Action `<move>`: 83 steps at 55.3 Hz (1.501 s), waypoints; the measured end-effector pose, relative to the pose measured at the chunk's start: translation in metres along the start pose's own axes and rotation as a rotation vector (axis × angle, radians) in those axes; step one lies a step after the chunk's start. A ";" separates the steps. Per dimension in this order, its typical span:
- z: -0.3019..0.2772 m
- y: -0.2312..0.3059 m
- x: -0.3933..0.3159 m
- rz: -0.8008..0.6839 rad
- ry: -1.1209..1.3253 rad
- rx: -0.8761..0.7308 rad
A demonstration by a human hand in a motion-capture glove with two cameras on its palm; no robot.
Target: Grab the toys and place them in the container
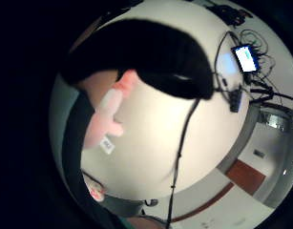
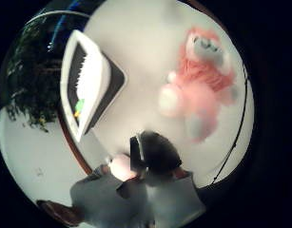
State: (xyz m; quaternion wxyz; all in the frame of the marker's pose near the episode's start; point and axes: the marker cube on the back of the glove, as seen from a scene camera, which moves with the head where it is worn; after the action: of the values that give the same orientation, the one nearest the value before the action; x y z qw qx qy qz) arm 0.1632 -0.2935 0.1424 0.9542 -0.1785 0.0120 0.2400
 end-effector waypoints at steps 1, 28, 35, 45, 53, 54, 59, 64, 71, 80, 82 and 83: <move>0.009 -0.003 -0.001 0.003 0.007 -0.024; 0.048 -0.029 -0.009 0.130 0.056 0.083; 0.043 -0.035 -0.017 0.162 0.114 0.212; 0.026 -0.036 -0.019 0.102 0.118 0.259; -0.046 -0.016 -0.017 0.066 -0.025 0.319; -0.056 -0.011 -0.019 0.051 -0.036 0.331; -0.101 0.007 -0.022 -0.005 -0.070 0.387; -0.134 0.021 -0.029 -0.050 -0.082 0.431; -0.150 0.022 -0.075 -0.136 -0.134 0.446; -0.162 0.004 -0.207 -0.349 -0.171 0.412; -0.162 0.001 -0.237 -0.387 -0.160 0.410; -0.163 -0.001 -0.249 -0.402 -0.159 0.410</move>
State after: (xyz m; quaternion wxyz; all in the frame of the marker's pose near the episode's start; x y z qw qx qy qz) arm -0.0469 -0.4634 0.0173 0.9967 0.0384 -0.0501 0.0520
